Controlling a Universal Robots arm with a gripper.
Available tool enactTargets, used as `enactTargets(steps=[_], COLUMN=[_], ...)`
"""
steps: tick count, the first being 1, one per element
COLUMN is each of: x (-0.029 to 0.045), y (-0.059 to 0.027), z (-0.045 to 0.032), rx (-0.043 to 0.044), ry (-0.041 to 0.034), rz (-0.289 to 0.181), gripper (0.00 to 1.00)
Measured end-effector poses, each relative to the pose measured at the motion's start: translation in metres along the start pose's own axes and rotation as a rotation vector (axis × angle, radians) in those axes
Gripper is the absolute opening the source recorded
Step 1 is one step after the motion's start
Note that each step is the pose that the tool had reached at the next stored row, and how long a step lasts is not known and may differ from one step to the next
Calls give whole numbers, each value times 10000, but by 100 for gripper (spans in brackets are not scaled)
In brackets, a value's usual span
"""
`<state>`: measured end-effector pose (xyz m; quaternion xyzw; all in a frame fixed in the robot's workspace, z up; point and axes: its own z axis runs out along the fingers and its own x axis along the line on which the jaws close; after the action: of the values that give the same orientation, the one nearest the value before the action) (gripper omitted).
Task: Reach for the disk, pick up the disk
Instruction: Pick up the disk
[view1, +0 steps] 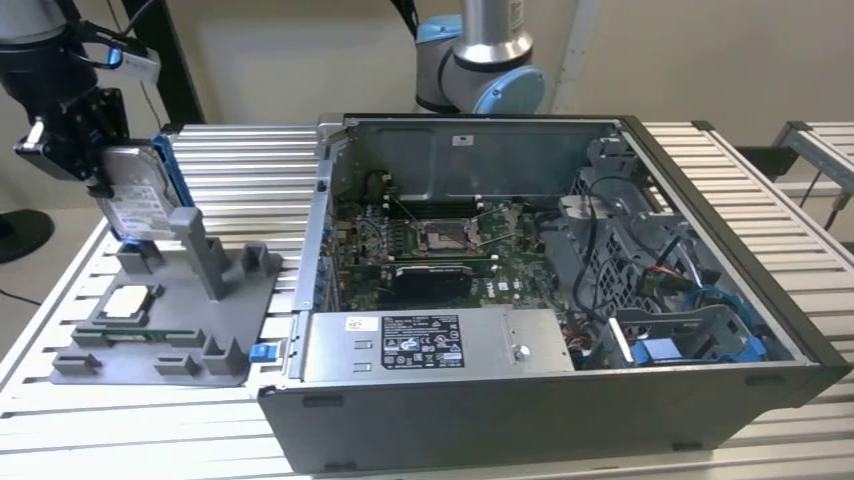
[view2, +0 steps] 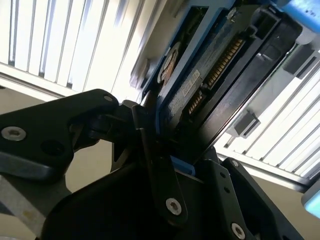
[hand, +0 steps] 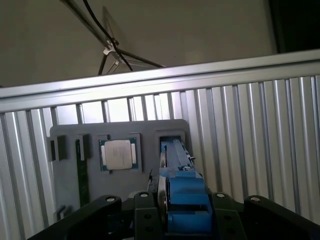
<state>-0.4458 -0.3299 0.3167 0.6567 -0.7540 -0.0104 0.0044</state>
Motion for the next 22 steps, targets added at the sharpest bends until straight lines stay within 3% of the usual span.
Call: enactTargets(steps=[11, 22], x=[-1, -2], y=[2, 6], z=[-115, -287], rx=[0, 0], ry=[1, 0], rz=[0, 0], gripper=[0, 0])
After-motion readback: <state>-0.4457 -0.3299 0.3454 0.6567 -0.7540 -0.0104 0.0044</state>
